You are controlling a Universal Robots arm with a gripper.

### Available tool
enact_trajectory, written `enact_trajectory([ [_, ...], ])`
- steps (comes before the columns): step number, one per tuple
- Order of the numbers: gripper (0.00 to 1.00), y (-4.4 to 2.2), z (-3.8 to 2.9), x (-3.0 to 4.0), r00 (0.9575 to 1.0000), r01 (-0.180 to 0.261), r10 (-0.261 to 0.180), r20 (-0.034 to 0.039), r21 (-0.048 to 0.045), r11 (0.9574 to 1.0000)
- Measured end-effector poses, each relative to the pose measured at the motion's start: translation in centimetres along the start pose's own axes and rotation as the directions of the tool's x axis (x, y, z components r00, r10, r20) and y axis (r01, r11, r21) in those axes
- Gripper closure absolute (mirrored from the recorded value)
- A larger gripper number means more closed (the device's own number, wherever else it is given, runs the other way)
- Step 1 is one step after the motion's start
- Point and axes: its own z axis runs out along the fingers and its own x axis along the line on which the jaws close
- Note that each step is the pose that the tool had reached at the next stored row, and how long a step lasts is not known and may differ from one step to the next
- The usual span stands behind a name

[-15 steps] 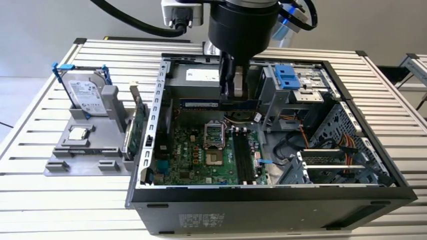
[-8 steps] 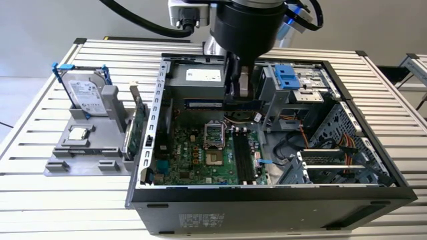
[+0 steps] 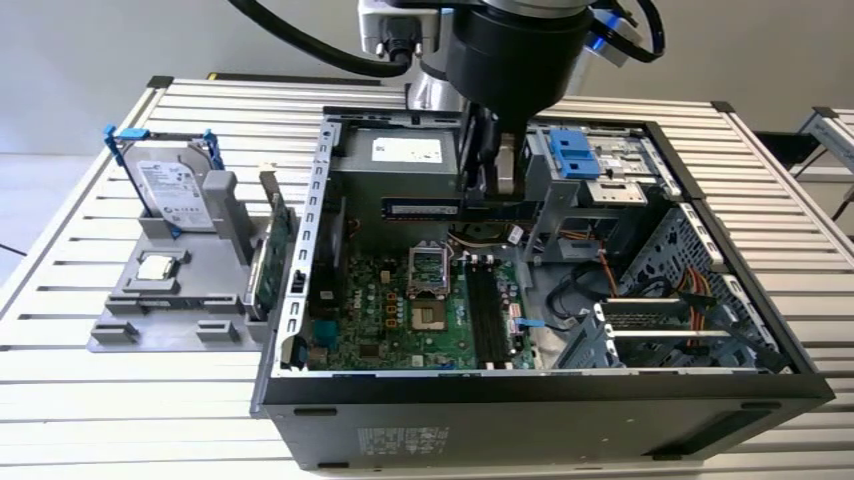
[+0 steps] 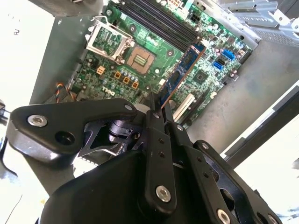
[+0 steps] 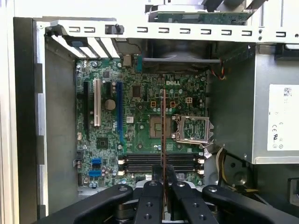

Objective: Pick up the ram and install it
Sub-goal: 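Pick up the ram and move it above insertion slot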

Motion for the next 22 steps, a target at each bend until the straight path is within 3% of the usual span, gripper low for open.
enact_trajectory([
  [22, 1.0, -1.68, 0.04, -0.02, 0.9999, -0.013, 0.013, 0.0002, 0.0006, 0.9999],
])
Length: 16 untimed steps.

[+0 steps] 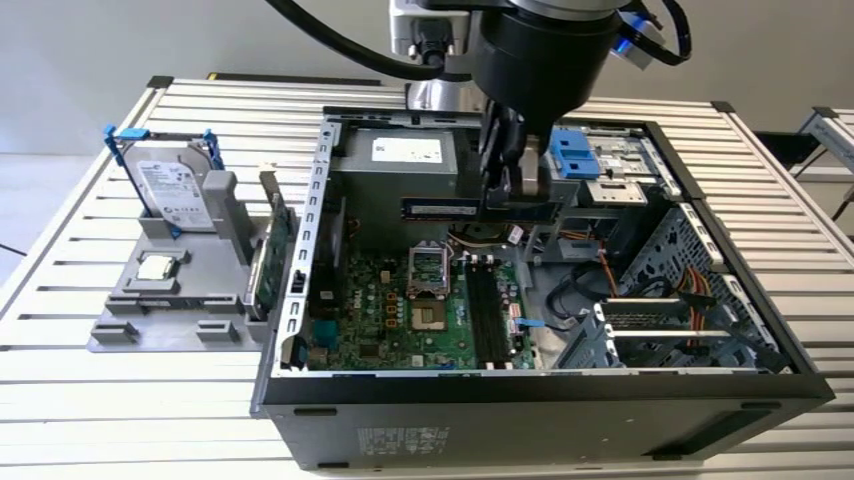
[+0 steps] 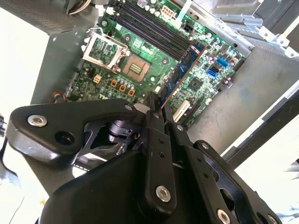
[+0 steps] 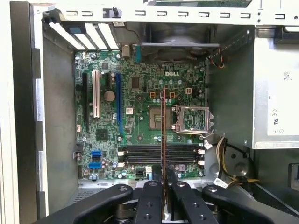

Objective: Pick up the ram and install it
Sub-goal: 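Pick up the ram and move it above insertion slot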

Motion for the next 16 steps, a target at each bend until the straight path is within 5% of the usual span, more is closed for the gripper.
enact_trajectory([
  [16, 1.0, -1.54, 0.05, -0.03, 0.9993, -0.038, 0.038, 0.0005, 0.0016, 0.9993],
])
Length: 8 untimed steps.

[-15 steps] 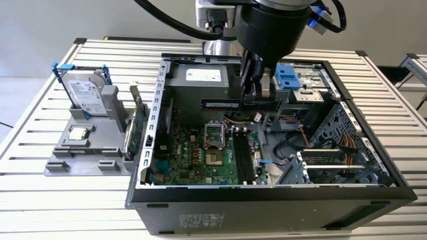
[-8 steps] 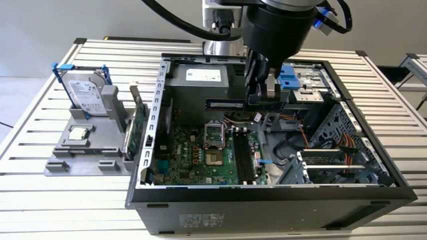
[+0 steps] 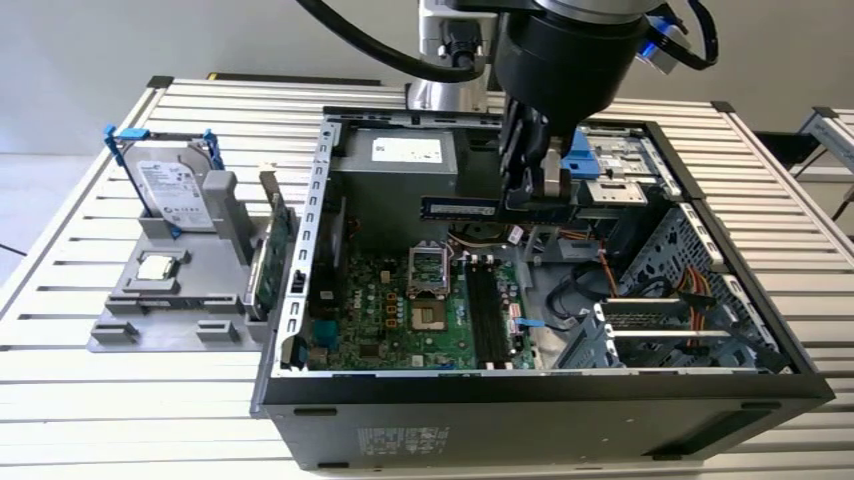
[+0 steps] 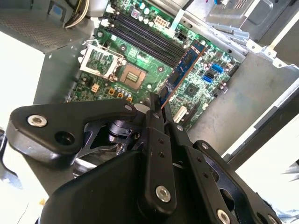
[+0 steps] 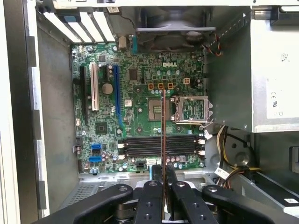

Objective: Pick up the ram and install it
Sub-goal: 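Pick up the ram and move it above insertion slot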

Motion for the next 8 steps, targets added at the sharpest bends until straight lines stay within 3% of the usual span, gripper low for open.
enact_trajectory([
  [8, 1.0, -0.75, 0.03, -0.05, 0.9996, -0.029, 0.029, 0.0004, 0.0012, 0.9996],
])
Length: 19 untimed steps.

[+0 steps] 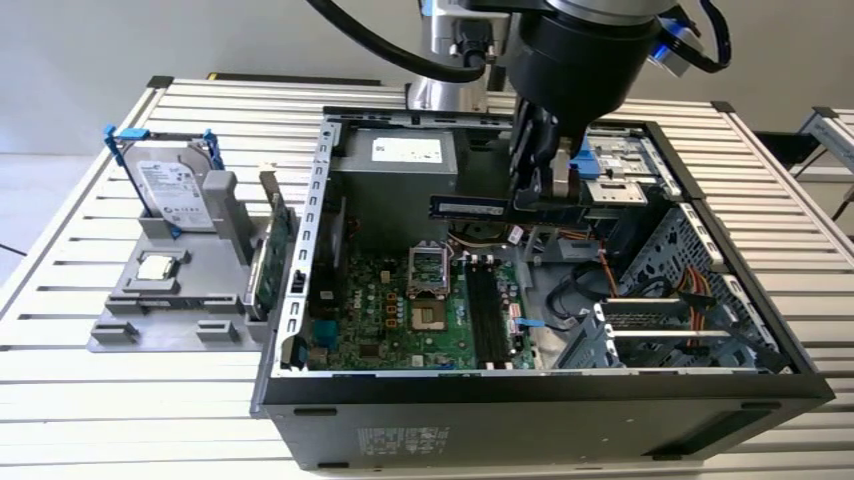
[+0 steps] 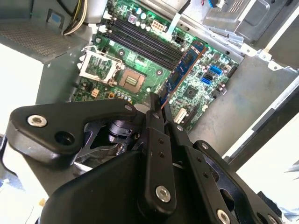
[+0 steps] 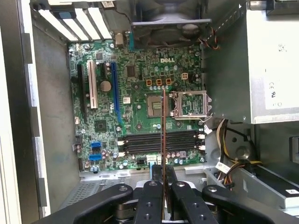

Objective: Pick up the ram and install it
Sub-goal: 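Pick up the ram and move it above insertion slot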

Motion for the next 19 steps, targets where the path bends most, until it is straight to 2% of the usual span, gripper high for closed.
enact_trajectory([
  [7, 1.0, -0.92, 0.02, -0.08, 0.9999, -0.016, 0.016, 0.0002, 0.0007, 0.9999],
  [19, 1.0, -3.51, -0.01, -0.32, 0.9999, -0.017, 0.017, 0.0002, 0.0007, 0.9999],
])
